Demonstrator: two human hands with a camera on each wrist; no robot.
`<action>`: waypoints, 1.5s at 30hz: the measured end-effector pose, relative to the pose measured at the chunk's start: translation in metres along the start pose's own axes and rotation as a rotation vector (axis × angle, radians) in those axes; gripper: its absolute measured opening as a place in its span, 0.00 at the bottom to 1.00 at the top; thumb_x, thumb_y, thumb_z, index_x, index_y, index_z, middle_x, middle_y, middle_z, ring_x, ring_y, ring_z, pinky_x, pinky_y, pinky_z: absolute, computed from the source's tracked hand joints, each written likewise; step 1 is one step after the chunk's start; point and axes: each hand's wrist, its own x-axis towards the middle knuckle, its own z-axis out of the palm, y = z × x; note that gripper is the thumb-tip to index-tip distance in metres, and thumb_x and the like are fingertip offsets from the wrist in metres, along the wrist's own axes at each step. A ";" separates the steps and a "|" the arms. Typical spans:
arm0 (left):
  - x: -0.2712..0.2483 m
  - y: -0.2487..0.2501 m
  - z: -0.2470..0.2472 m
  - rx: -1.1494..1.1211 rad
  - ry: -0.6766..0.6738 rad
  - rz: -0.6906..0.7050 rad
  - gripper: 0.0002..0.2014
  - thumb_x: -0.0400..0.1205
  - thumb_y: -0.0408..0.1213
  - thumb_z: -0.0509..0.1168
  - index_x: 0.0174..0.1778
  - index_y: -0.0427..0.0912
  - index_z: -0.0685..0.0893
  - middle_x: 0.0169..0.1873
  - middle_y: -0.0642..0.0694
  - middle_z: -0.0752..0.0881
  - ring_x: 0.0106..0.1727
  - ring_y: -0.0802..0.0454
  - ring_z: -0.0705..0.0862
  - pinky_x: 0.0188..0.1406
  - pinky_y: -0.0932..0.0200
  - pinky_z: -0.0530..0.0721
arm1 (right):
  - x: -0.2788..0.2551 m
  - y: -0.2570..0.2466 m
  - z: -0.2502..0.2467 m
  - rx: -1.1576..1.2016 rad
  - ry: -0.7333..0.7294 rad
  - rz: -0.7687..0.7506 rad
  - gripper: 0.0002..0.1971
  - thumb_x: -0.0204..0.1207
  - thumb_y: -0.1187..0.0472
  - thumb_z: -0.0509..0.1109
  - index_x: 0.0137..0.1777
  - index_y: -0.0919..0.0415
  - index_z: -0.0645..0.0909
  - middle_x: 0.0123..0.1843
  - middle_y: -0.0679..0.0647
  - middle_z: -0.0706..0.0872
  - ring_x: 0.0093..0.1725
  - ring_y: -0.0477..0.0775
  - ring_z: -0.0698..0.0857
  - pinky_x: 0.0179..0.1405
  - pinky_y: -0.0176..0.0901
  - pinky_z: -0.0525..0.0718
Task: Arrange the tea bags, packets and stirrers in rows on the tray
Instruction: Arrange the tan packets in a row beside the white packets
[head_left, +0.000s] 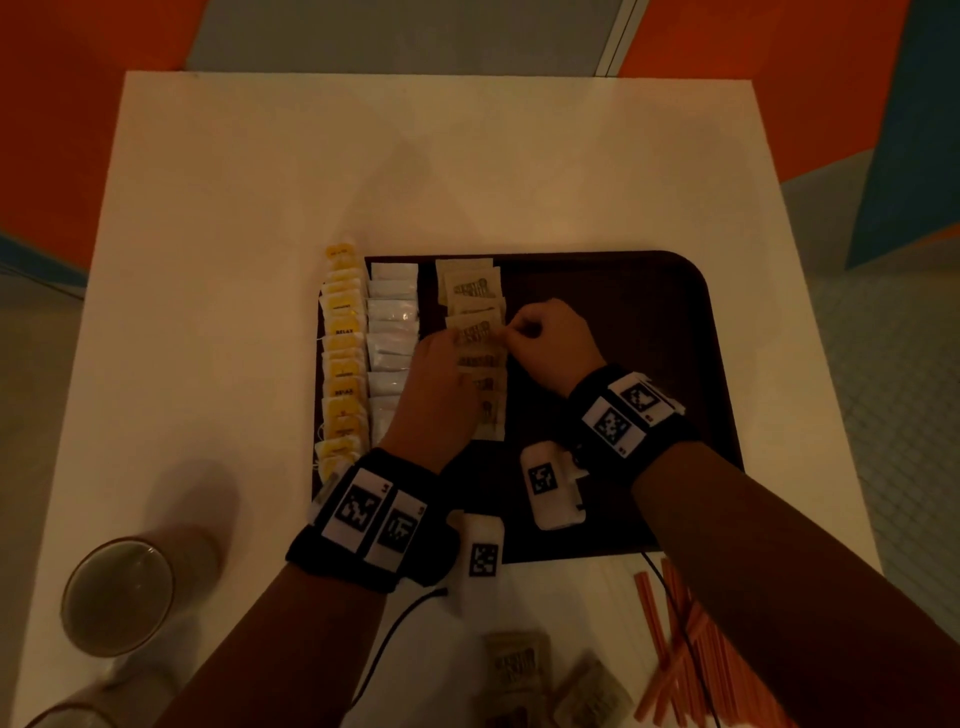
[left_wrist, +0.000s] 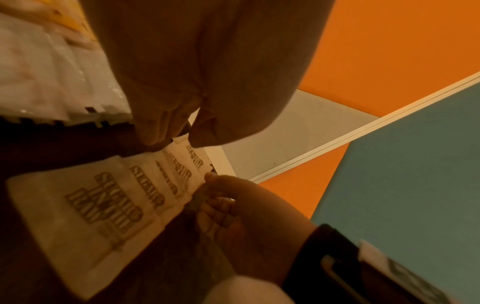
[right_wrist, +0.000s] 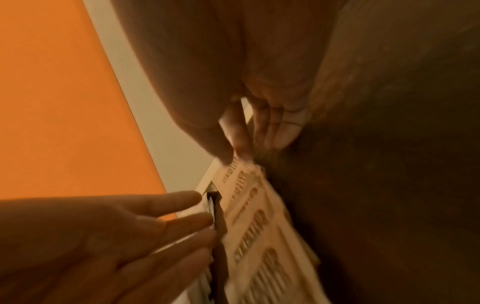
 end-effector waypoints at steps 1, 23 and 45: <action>0.004 0.004 -0.002 -0.045 -0.009 -0.014 0.16 0.82 0.20 0.54 0.60 0.38 0.76 0.43 0.53 0.80 0.40 0.70 0.84 0.36 0.71 0.84 | 0.002 -0.001 -0.001 0.012 0.044 -0.003 0.08 0.75 0.55 0.70 0.43 0.59 0.83 0.50 0.55 0.81 0.47 0.47 0.78 0.45 0.37 0.72; 0.025 0.015 -0.005 0.069 -0.067 -0.009 0.25 0.81 0.20 0.52 0.76 0.33 0.60 0.66 0.40 0.74 0.64 0.46 0.77 0.49 0.70 0.74 | 0.018 -0.013 0.006 0.187 0.078 0.021 0.25 0.67 0.69 0.76 0.66 0.62 0.79 0.66 0.59 0.81 0.56 0.56 0.86 0.61 0.46 0.83; 0.048 0.025 -0.004 0.077 -0.001 -0.067 0.29 0.83 0.28 0.54 0.80 0.40 0.52 0.67 0.40 0.75 0.57 0.53 0.76 0.50 0.59 0.76 | 0.022 -0.007 0.010 0.325 0.003 0.003 0.21 0.76 0.72 0.62 0.69 0.62 0.77 0.64 0.58 0.83 0.62 0.51 0.82 0.63 0.43 0.80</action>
